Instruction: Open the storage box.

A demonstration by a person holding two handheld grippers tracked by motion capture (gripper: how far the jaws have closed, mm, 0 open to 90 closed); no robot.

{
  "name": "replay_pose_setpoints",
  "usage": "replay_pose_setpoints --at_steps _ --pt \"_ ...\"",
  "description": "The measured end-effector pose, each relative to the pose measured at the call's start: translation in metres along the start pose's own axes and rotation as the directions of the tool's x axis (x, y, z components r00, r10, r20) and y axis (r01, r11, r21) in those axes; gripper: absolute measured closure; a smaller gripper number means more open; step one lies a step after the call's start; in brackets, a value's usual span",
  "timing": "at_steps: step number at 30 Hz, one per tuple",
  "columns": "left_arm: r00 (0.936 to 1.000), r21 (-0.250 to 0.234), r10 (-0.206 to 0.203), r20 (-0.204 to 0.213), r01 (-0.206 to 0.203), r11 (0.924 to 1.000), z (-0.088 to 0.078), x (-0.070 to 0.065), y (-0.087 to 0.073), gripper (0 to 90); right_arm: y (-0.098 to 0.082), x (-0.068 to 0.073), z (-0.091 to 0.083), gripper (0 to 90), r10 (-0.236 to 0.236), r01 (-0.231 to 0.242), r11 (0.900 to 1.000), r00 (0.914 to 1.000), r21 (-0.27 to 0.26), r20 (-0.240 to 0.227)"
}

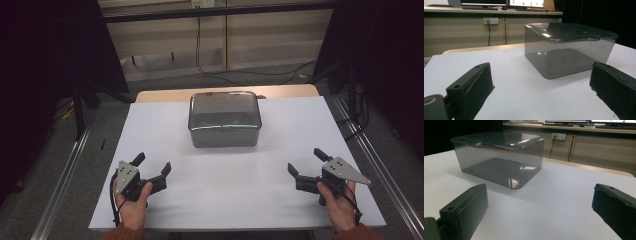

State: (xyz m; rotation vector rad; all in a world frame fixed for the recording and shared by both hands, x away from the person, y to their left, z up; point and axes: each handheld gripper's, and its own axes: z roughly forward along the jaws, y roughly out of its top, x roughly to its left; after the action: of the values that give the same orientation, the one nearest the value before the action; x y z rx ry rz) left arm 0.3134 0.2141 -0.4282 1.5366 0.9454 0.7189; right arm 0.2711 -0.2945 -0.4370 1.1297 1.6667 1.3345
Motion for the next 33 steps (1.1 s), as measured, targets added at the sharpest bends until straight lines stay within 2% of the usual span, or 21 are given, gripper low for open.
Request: replay_pose_setpoints --at_steps 2,7,9,14,20,24,33 --pt "0.9999 0.001 0.004 -0.016 -0.004 1.0000 0.000 0.000 0.000 4.2 0.000 0.001 0.002 0.0 0.000 0.000 1.000 1.0000 0.002 -0.005" --pt "0.9998 0.004 -0.002 -0.019 0.002 1.0000 0.001 0.000 -0.001 4.1 0.001 0.006 0.008 0.3 0.012 -0.012 1.000 0.9998 0.017 -0.013" --pt "0.9999 0.008 -0.004 -0.013 0.004 1.0000 0.002 -0.001 -0.001 4.1 0.002 0.011 0.010 0.2 0.005 -0.005 1.000 0.9994 0.021 -0.034" --pt "1.0000 0.015 -0.002 -0.004 0.002 0.9999 0.001 -0.003 -0.001 4.1 0.005 0.015 0.014 0.2 -0.001 0.002 1.000 0.9989 0.017 -0.046" --pt "0.9999 0.022 0.013 -0.003 -0.013 0.9997 0.002 -0.005 -0.001 4.0 0.006 0.016 0.022 0.3 0.015 -0.014 1.000 0.9982 0.011 -0.059" --pt "1.0000 0.022 0.000 0.001 0.000 0.9998 0.003 -0.004 -0.002 4.0 0.009 0.020 0.029 0.3 0.033 -0.033 0.999 0.9966 0.001 -0.075" --pt "1.0000 0.037 0.003 -0.001 -0.003 0.9993 0.005 -0.002 -0.004 4.0 0.021 0.036 0.049 0.4 0.004 -0.005 1.000 0.9930 -0.008 -0.118"
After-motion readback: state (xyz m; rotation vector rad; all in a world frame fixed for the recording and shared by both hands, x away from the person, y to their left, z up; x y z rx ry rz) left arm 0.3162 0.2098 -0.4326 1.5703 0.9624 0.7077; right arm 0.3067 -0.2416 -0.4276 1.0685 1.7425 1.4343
